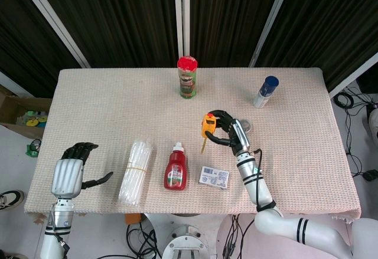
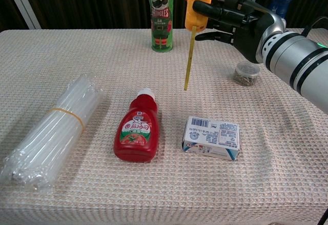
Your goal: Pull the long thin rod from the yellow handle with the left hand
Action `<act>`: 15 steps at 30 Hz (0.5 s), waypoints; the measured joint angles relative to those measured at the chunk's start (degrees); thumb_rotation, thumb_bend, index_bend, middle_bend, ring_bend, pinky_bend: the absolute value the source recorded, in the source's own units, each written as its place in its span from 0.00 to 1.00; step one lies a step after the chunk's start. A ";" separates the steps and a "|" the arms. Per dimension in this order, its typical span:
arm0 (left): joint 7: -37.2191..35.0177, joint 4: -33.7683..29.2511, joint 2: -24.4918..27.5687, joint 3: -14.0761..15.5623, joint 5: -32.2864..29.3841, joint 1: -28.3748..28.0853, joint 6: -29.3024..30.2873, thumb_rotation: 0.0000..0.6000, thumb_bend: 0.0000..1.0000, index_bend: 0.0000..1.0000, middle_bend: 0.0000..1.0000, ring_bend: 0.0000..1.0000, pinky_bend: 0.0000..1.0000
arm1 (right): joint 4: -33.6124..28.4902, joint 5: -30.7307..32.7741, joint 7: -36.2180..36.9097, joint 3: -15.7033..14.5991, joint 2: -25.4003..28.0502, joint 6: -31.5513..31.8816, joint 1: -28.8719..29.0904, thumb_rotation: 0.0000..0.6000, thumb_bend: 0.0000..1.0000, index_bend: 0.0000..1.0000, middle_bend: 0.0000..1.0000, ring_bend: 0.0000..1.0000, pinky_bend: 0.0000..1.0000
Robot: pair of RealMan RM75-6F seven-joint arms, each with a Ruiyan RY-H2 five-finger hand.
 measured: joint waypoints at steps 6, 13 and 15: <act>-0.62 -4.41 3.67 -5.55 0.94 -3.23 -0.44 0.87 0.16 0.30 0.28 0.23 0.35 | 0.47 0.45 -1.53 -0.14 -0.83 0.39 0.41 1.00 0.35 0.70 0.63 0.61 0.45; 2.48 -12.59 7.01 -14.43 0.03 -10.93 -3.99 0.94 0.21 0.38 0.36 0.32 0.44 | 1.30 1.21 -4.79 -0.22 -2.90 0.71 1.82 1.00 0.35 0.70 0.63 0.61 0.45; 4.76 -14.03 6.80 -16.34 -0.91 -13.76 -5.68 0.96 0.21 0.42 0.38 0.35 0.48 | 1.49 1.32 -5.82 -0.24 -3.36 0.75 2.25 1.00 0.35 0.70 0.62 0.61 0.45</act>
